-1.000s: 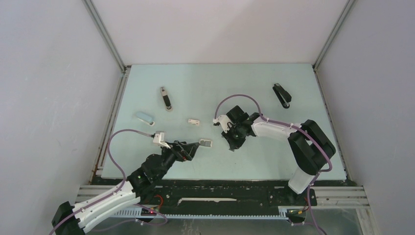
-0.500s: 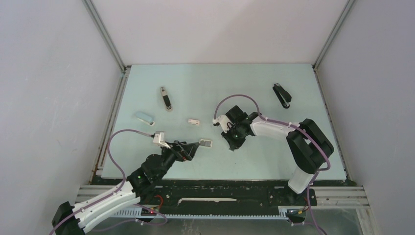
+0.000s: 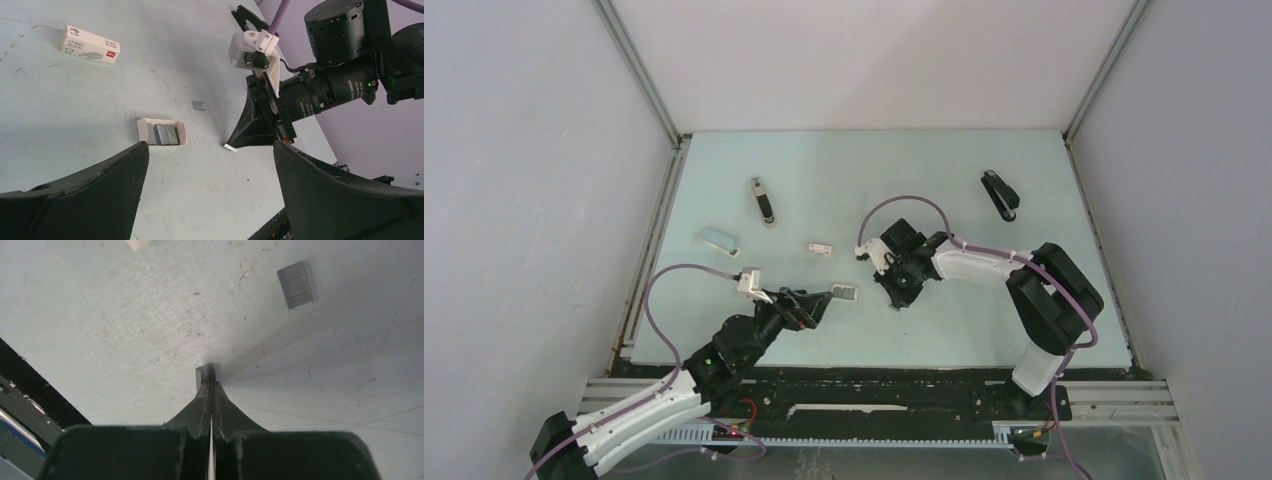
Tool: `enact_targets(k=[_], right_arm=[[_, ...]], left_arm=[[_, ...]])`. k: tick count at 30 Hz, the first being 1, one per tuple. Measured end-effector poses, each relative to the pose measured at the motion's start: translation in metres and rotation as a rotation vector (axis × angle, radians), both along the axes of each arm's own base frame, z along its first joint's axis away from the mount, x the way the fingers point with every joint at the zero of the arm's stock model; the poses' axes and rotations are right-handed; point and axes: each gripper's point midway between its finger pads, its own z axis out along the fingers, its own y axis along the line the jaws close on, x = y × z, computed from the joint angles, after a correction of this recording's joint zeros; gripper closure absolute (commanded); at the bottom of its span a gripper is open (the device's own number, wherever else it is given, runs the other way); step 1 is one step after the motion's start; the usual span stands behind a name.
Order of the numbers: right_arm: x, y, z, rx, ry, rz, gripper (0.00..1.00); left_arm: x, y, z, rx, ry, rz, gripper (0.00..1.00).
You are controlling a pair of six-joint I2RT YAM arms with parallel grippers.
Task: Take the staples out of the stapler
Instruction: Pick up the staple from the center of the board.
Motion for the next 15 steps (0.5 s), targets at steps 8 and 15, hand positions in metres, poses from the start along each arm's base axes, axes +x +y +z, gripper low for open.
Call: enact_targets(k=[8, 15], right_arm=[[-0.015, 0.019, 0.013, 0.099, 0.078, -0.027, 1.0], [-0.027, 0.037, 0.024, 0.191, 0.156, -0.039, 0.89]], left_arm=[[0.001, -0.001, -0.001, 0.002, 0.003, 0.0, 0.0], [0.0, -0.006, -0.009, 0.009, 0.033, -0.013, 0.0]])
